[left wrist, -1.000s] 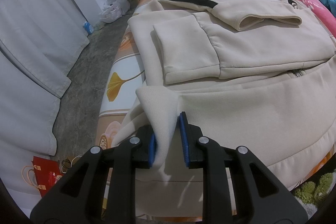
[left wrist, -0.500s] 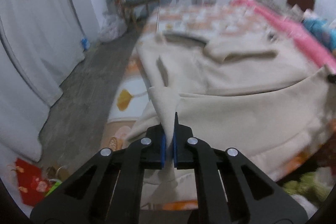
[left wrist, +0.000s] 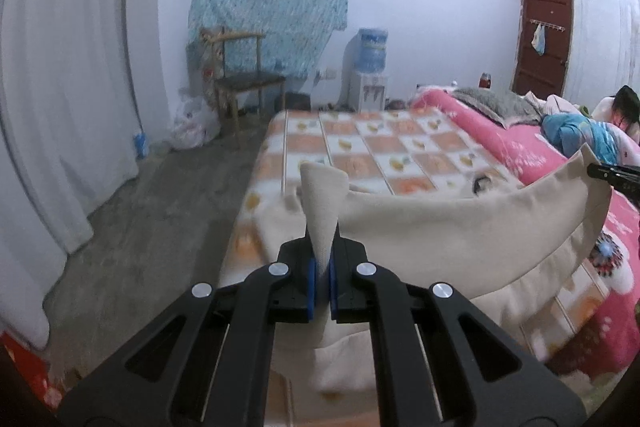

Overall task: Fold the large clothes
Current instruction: 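Lift the hem edge with both tools and fold it over the stack, then open both tools and withdraw them from the folded sweatshirt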

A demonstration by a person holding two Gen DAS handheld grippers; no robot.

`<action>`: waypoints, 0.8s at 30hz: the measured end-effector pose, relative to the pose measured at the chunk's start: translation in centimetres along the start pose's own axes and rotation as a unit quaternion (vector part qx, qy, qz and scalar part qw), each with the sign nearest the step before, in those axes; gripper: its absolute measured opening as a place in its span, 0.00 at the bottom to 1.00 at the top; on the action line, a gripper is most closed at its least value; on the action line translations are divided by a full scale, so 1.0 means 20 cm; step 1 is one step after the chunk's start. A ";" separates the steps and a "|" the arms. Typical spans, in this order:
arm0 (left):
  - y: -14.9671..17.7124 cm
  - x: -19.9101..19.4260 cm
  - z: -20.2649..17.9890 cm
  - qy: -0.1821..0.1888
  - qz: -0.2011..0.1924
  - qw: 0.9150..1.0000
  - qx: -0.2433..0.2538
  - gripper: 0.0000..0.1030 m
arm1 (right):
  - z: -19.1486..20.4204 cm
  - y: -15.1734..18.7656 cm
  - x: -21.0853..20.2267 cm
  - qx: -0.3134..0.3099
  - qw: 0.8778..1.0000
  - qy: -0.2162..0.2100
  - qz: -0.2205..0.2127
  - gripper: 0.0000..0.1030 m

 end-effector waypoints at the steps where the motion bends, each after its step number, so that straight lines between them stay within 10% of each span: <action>1: -0.04 0.07 0.02 -0.002 0.001 1.000 0.003 0.04 | 0.00 -0.06 0.05 0.000 1.000 -0.003 -0.006 0.06; 9: -0.11 0.76 0.18 0.024 0.084 0.996 -0.035 0.05 | 0.00 -0.31 0.62 0.011 1.000 -0.024 0.012 0.06; 14: 0.18 1.17 0.23 0.010 0.209 0.975 -0.081 0.22 | -0.03 -0.12 1.11 0.026 0.992 -0.021 0.123 0.12; 21: 0.12 0.96 0.37 -0.017 0.152 0.981 -0.120 0.30 | -0.24 -0.08 0.95 0.053 0.993 0.005 0.105 0.27; 24: 0.12 0.80 0.22 0.035 0.137 0.985 -0.099 0.37 | -0.23 -0.03 0.77 0.053 0.993 -0.024 0.105 0.27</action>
Point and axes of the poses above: each gripper's, at about its wrist camera, not at the fingertips, and x roughly the way its jaws point, z to its left, y to its underside, the point moved 10 cm from there along x, roughly the way its jaws point, and after that the axes turned 9 degrees about x, right-handed, at the moved point
